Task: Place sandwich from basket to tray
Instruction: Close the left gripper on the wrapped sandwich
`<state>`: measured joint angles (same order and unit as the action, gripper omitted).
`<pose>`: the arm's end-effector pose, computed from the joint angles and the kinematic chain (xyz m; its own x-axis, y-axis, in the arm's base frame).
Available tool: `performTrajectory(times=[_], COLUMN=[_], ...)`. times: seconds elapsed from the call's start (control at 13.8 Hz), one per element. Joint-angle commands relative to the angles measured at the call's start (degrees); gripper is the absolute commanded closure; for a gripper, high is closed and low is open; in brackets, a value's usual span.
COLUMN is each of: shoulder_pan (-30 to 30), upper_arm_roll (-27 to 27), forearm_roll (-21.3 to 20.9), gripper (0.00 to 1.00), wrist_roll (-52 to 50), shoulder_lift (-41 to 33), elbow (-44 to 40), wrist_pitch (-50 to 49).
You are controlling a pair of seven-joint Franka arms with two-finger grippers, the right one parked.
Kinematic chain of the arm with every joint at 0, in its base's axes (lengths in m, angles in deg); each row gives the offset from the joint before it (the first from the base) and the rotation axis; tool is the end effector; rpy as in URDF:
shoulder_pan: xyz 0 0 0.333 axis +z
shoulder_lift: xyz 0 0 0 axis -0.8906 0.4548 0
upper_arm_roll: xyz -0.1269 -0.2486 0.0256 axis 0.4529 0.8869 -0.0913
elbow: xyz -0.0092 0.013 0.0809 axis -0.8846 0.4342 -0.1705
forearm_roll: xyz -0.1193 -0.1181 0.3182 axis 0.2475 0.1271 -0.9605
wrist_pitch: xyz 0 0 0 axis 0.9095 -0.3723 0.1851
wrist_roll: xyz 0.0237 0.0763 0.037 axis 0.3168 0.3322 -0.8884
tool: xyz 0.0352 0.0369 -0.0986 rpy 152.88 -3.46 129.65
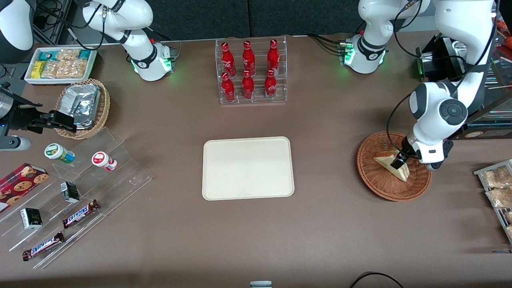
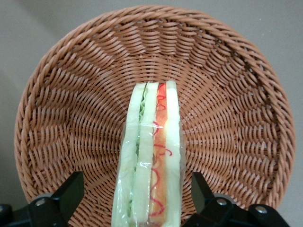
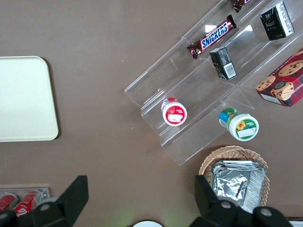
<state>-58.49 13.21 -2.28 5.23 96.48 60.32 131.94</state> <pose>0.5013 0.0083 0.2478 0.6477 0.7601 0.0535 0.7616 -0.6479 -0.0151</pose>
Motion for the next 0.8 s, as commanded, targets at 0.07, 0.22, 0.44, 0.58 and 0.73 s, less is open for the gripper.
performTrajectory(times=[0.07,0.22,0.44,0.58,0.73], shoulder_pan=[0.03,-0.06,-0.50,-0.59,-0.59], upper_arm_roll=[0.34,0.52,0.96,0.96,0.96], forearm_roll=[-0.05,-0.05,0.03,0.04,0.04], gripper=[0.00,0.00,0.12,0.56,0.81], wrist_roll=[-1.22,-2.79,-3.59,-4.91,-4.91], shoulder_lift=[0.14,0.23,0.76,0.94,1.02], elbow=[0.78,0.78,0.69,0.60,0.60], wrist_pitch=[1.12,1.12,1.12,1.12,1.12])
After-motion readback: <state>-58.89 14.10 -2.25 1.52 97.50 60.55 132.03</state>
